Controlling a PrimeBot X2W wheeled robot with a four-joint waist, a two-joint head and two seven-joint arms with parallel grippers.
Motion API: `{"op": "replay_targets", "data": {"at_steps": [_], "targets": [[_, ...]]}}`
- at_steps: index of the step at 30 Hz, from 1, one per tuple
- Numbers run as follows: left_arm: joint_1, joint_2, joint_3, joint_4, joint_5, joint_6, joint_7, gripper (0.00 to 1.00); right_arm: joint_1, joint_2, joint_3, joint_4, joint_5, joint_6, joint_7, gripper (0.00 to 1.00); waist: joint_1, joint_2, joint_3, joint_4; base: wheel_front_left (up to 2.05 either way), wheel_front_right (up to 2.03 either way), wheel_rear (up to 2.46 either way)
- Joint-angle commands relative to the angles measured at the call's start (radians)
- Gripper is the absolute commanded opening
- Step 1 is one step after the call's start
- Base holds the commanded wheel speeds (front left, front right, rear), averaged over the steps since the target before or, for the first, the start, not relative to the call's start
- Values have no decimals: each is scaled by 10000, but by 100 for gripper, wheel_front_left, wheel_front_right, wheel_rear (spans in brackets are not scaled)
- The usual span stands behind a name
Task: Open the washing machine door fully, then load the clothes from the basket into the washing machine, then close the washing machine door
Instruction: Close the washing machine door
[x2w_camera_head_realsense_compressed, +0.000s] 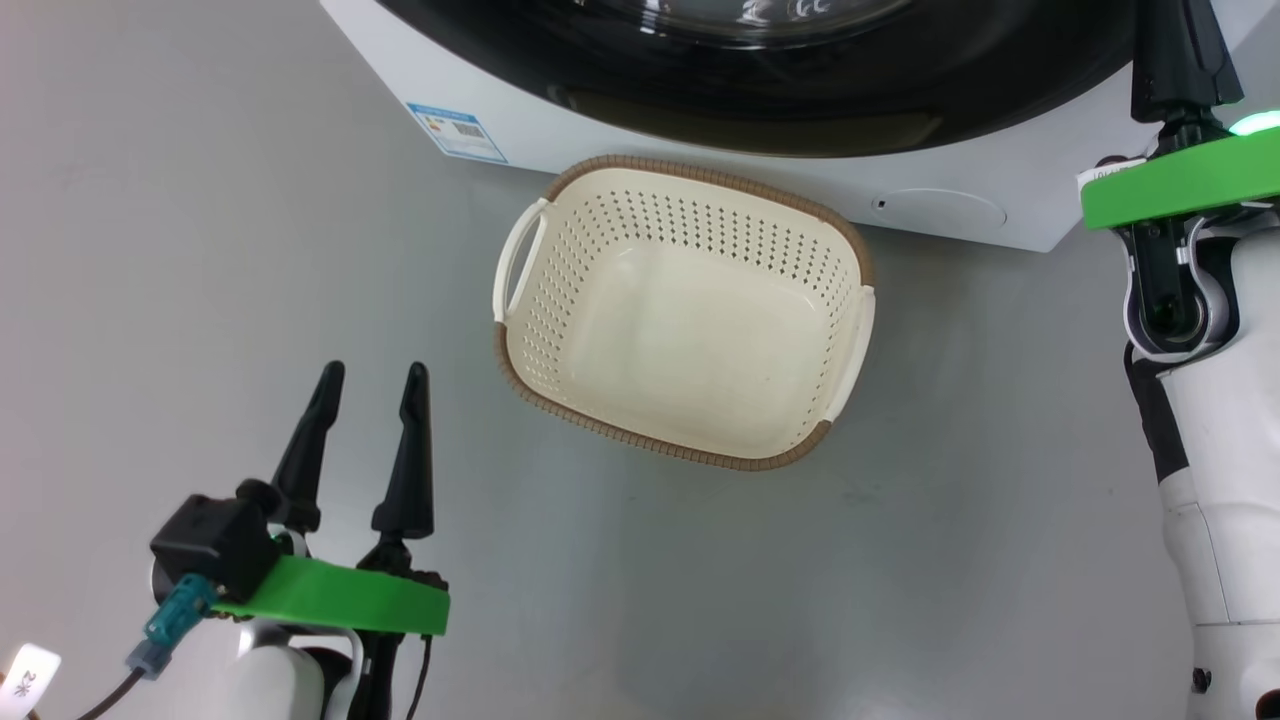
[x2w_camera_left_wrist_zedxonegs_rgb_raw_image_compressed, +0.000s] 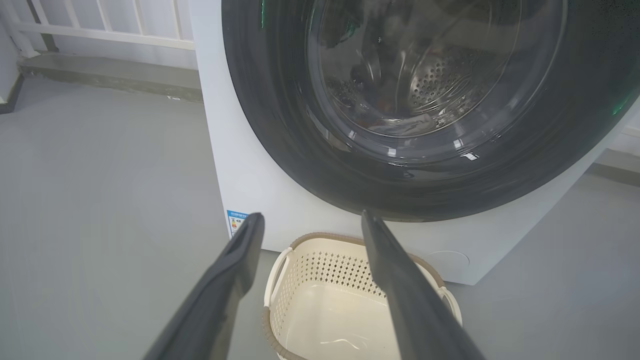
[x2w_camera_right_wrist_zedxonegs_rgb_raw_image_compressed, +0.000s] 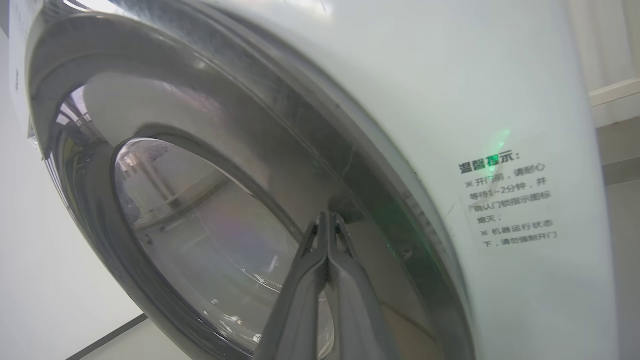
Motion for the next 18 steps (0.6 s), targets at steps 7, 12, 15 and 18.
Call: {"op": "replay_targets", "data": {"at_steps": [7,12,15,18], "targets": [[-183,165,361,-101,-2,-25,-65,100,-97,221,340,-254,-224,4,-46,0,0,0,-91,-126,0,0,0],[-34,223,467,169,63,-25,-65,100,711,282,1061,-210,-243,4,-46,8,0,0,-492,-370,0,0,0],[107,333,628,352,74,-25,-65,100,1291,373,1303,-213,-99,4,-46,48,0,0,-806,-619,0,0,0],[287,450,844,524,69,-25,-65,100,1977,500,1505,-247,-78,4,-46,100,0,0,-1153,-891,0,0,0]]}}
